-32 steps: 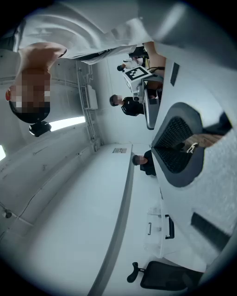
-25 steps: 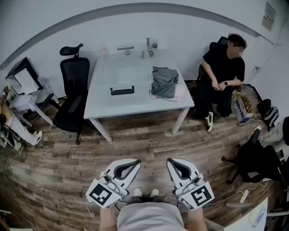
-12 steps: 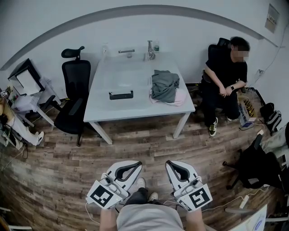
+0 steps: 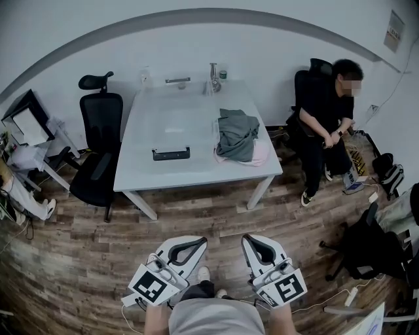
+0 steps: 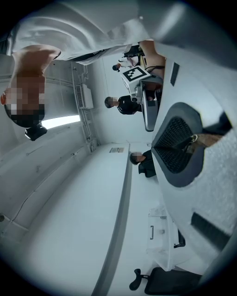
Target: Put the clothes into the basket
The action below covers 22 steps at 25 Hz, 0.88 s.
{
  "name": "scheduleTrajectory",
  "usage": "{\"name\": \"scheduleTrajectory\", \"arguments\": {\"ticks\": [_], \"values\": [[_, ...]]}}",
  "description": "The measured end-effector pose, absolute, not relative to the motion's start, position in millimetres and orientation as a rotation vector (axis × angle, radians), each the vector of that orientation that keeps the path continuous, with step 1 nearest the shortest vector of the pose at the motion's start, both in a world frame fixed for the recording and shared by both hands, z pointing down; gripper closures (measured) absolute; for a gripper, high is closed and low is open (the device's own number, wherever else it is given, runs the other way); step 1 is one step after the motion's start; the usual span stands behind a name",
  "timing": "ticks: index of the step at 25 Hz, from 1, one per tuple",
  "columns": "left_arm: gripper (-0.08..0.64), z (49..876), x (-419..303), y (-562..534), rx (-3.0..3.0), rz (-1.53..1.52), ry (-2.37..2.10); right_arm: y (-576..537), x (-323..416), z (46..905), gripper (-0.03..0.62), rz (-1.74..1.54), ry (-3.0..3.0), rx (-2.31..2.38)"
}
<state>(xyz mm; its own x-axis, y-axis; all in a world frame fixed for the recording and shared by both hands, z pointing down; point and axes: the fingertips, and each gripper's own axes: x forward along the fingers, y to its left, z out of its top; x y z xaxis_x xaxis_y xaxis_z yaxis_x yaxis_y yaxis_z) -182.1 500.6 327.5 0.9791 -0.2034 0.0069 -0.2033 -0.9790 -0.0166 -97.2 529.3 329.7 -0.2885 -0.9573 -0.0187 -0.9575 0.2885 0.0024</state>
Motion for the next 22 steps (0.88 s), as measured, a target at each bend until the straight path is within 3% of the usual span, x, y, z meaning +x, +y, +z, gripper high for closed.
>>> {"name": "scheduleTrajectory", "arguments": {"ticks": [22], "values": [[0.555,327.6,-122.7,379.4,-3.145,-0.015,0.161,410.4,-49.3,334.6,0.588,-0.004,2.489,-1.994]]}}
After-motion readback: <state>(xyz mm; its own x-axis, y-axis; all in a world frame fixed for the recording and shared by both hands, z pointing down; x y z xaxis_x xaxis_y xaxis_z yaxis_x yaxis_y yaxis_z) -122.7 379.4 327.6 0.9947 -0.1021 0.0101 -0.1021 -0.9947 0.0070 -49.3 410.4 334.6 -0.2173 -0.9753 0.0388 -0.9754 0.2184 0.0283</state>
